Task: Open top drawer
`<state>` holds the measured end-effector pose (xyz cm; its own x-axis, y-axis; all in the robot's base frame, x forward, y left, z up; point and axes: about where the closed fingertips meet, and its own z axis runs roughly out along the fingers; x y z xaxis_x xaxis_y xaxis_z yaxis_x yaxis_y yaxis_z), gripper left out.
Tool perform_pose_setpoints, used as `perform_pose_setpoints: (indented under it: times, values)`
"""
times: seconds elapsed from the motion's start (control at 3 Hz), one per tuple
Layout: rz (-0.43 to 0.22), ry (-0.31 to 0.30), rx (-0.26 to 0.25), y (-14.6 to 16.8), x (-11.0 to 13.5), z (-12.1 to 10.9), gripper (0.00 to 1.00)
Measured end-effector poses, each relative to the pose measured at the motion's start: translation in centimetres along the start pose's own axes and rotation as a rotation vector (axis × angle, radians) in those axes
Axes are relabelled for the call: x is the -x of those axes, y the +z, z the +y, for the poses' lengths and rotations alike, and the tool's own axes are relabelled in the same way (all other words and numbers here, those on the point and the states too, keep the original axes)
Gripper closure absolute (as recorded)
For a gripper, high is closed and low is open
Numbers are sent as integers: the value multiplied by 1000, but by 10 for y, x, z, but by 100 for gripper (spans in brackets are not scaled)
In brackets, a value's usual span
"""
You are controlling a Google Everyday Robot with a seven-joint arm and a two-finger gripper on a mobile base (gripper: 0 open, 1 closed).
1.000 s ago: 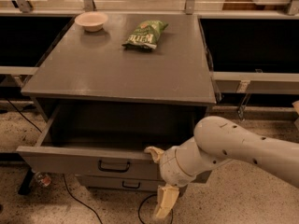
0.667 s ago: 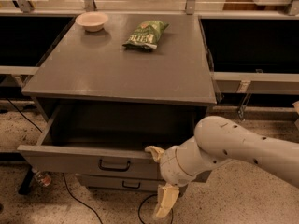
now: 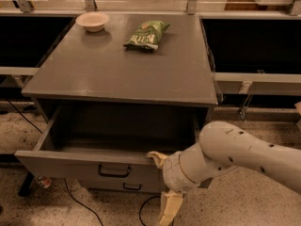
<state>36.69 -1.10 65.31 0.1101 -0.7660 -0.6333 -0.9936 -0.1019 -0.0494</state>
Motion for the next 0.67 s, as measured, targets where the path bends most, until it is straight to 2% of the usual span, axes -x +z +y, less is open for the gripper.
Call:
perform_pose_setpoints:
  times: [0.33, 0.67]
  values:
    - [43, -20, -69, -15, 15, -12, 0]
    - [46, -18, -69, -15, 14, -13, 0]
